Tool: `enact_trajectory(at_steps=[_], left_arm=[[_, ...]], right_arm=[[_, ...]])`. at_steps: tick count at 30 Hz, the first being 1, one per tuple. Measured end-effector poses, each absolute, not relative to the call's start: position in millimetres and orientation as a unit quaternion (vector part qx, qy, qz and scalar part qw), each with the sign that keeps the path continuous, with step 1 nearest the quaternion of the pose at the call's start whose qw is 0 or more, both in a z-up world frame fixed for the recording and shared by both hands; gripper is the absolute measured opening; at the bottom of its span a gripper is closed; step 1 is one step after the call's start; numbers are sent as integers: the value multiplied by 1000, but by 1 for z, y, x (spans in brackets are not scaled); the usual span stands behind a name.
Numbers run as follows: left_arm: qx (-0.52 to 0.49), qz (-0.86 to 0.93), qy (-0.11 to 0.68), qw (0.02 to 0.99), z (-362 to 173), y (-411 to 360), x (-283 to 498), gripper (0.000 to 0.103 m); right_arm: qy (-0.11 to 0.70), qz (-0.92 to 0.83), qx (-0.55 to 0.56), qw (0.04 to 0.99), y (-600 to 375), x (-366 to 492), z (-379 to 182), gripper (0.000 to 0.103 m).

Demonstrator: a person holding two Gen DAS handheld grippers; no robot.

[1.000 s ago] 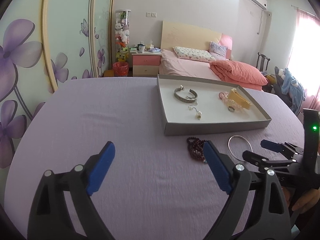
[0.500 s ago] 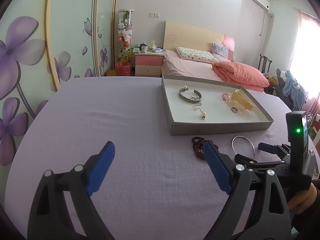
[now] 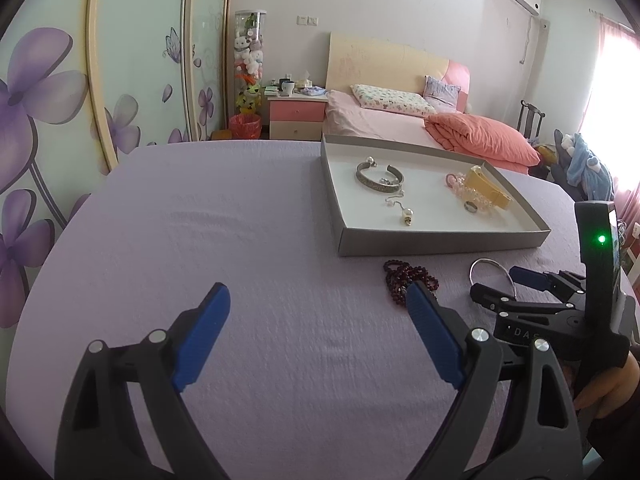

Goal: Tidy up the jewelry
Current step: 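Grasp the silver bangle with the right tool while the left tool grasps the red bead bracelet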

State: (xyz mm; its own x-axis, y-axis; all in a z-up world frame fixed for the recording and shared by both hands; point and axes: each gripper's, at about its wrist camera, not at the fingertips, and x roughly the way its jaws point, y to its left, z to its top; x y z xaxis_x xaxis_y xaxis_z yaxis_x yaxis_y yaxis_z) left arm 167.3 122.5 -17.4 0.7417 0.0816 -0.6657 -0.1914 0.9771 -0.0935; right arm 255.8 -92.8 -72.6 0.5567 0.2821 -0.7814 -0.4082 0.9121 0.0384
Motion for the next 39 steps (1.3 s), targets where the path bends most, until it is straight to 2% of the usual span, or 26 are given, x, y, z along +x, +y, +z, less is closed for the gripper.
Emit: enact_trajectory(at_steps=[18,20,23,30,31,33,34,36,39], left_arm=[[-37,43,409,911,-47,62,212,88],[-36,42,419,906,-52,55,221,78],[-36,44,433,900,-59,47,236,71],[-24,58,443,894,-70,37,257,61],[-23,57,441,895,-70,35,258,56],[-24,55,438,897,-69,34,259,40],[-23,51,437,898,-68,33,259,28],[-22,42,437,898,-68,31,257,13],[-25,34,433,900,-68,31,252,12]], right_arm=[[432,156,-16,888,-173,264,-66,73],[431,157,-12,888,-177,265,-65,73],[430,161,-8,888,-181,266,-64,73],[430,167,2,887,-186,270,-64,73],[430,168,3,887,-186,271,-64,73],[431,170,6,886,-185,270,-65,73],[431,171,6,886,-185,270,-66,73],[432,173,7,885,-184,270,-66,73],[431,175,7,885,-183,268,-66,73]])
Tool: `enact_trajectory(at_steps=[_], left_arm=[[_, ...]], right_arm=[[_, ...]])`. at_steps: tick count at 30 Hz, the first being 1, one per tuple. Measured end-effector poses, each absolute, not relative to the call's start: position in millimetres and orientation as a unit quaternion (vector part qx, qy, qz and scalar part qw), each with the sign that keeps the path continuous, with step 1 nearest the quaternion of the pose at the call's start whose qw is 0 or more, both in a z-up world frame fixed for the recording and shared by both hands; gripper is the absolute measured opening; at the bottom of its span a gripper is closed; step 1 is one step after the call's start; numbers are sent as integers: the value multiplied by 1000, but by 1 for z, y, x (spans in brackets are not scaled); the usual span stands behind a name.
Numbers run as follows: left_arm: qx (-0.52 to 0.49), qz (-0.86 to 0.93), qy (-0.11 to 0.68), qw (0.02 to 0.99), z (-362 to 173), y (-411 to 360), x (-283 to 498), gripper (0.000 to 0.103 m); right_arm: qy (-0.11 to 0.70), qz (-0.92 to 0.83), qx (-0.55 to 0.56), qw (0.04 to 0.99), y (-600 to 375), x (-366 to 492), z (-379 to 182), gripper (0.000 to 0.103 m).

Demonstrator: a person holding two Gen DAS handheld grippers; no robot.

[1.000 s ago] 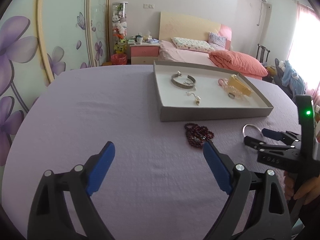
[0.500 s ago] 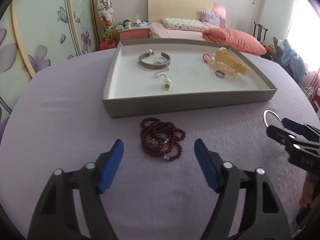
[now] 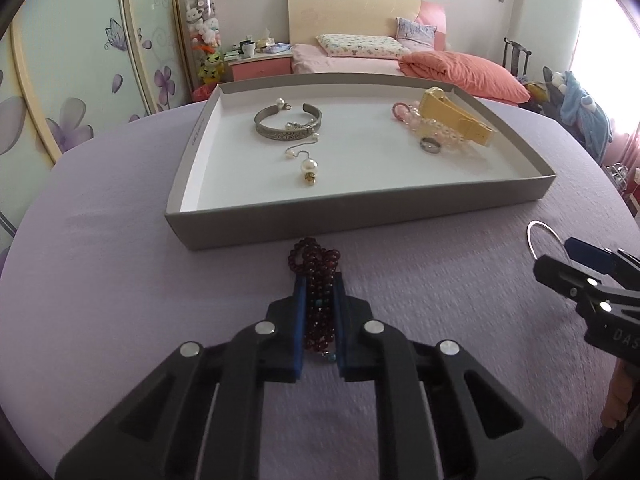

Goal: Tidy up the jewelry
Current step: 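Grasp the silver bangle with the right tool while the left tool grasps the red bead bracelet, then carry the silver bangle and red bead bracelet into the tray and release them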

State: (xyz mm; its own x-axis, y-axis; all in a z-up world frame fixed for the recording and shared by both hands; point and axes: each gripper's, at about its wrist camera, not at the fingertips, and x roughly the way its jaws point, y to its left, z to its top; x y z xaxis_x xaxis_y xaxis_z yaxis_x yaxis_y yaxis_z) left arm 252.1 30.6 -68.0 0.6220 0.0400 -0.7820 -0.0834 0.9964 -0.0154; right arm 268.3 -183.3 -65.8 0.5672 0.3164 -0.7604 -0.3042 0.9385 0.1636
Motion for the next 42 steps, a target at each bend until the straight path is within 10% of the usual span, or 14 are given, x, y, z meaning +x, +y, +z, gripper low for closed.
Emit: enact_trajectory(at_steps=[42], left_arm=[[-51,15,292,955,80,54,242,4]], right_arm=[[344,199,5,918,-166,280,8,73]])
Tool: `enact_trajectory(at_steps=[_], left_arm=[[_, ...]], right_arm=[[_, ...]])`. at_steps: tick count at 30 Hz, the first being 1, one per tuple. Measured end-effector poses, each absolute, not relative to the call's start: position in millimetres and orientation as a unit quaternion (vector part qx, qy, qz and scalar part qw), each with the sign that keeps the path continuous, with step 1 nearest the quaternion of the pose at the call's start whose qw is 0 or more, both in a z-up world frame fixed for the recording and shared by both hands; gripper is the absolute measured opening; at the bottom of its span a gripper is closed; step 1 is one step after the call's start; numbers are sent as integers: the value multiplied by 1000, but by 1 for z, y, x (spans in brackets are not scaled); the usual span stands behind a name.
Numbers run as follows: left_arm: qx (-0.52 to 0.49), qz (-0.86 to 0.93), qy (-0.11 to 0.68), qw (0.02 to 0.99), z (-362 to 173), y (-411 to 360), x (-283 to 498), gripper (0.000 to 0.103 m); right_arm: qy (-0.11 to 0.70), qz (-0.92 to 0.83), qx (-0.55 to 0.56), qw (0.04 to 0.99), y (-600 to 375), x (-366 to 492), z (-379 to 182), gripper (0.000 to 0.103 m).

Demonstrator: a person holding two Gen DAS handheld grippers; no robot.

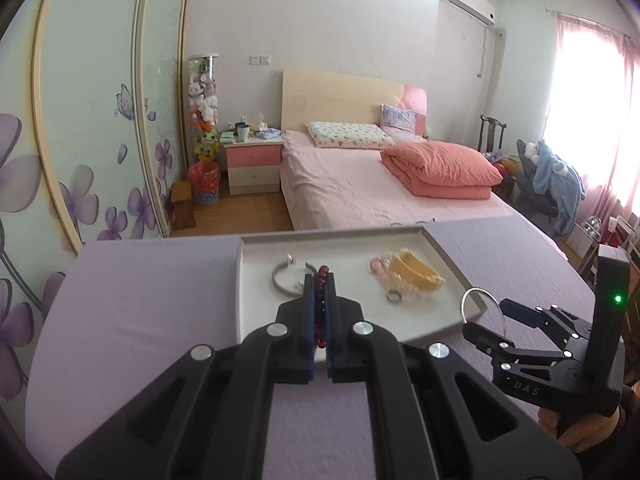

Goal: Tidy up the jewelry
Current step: 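Carry the silver bangle and red bead bracelet into the tray and release them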

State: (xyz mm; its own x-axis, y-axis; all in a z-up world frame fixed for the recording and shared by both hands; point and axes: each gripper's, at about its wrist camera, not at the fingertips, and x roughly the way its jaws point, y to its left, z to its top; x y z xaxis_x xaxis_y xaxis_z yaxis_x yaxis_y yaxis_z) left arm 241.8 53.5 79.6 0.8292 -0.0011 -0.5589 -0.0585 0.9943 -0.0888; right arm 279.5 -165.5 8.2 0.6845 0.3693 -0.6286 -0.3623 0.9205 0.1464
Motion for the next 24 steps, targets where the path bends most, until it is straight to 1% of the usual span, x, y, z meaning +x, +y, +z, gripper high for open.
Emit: enact_trajectory(at_steps=[8,14,24], left_arm=[[-64,19,286,956,82,60,265,4],[-63,15,293,954,77,59,283,4],[-67,13,315,946,52,57,313,4]], right_arm=[[322,193,7,927,-162,305,18,73],[320,193,9,928,-159,319,13,73],[319,191,3,928,-150,344,0,73]])
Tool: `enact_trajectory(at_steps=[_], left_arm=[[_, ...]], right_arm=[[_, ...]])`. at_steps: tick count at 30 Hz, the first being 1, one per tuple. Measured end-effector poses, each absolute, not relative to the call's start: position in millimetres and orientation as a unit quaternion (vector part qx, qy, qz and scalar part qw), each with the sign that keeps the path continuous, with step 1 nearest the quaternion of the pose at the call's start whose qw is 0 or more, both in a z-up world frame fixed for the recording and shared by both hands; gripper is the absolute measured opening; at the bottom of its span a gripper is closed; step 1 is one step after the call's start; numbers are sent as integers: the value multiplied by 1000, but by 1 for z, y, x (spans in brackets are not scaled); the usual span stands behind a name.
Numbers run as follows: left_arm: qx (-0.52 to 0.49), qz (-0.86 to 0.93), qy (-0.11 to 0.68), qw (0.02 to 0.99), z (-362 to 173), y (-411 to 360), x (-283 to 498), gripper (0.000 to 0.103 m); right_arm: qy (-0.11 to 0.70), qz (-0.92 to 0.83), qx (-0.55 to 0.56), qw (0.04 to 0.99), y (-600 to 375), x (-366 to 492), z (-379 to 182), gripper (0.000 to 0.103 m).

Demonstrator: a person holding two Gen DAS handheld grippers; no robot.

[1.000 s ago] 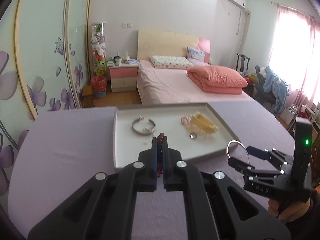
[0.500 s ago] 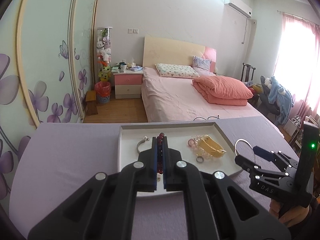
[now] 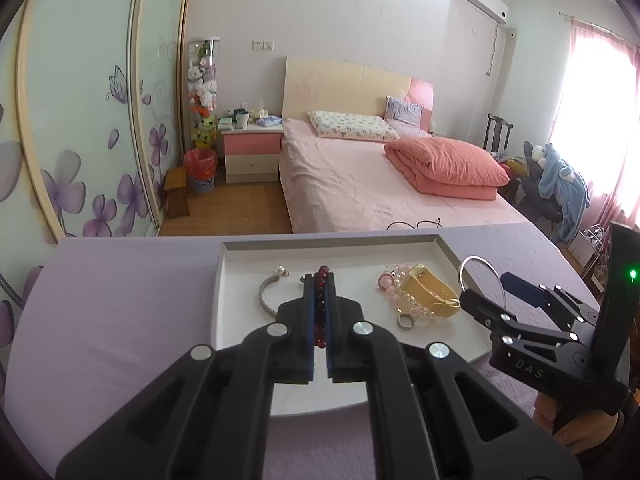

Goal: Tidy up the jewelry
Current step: 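Carry the silver bangle and red bead bracelet into the tray and release them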

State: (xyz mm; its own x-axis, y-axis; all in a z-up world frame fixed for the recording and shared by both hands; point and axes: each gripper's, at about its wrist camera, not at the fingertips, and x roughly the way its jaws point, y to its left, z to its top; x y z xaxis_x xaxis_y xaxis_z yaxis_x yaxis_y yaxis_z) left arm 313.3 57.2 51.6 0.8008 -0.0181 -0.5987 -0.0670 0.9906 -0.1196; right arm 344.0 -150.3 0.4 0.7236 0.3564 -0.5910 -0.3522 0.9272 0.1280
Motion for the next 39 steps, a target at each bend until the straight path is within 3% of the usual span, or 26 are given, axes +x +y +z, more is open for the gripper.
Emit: enact_trajectory(at_steps=[18,23,28,39], left_arm=[[-77,14,353,932,10,66,343,6],[-84,26,351,932,9,74,339,28],[-89,35,343,935,15,81,334,39],[-96,45,338,935,15,92,325,48]], right_arm=[[334,189,13,923,-154,368,-20,73],[335,190,10,923,-152,366,-21,73],[335,193,4,922,-144,364,-22,73],[339,194,-10,920,-127,363,-29,73]])
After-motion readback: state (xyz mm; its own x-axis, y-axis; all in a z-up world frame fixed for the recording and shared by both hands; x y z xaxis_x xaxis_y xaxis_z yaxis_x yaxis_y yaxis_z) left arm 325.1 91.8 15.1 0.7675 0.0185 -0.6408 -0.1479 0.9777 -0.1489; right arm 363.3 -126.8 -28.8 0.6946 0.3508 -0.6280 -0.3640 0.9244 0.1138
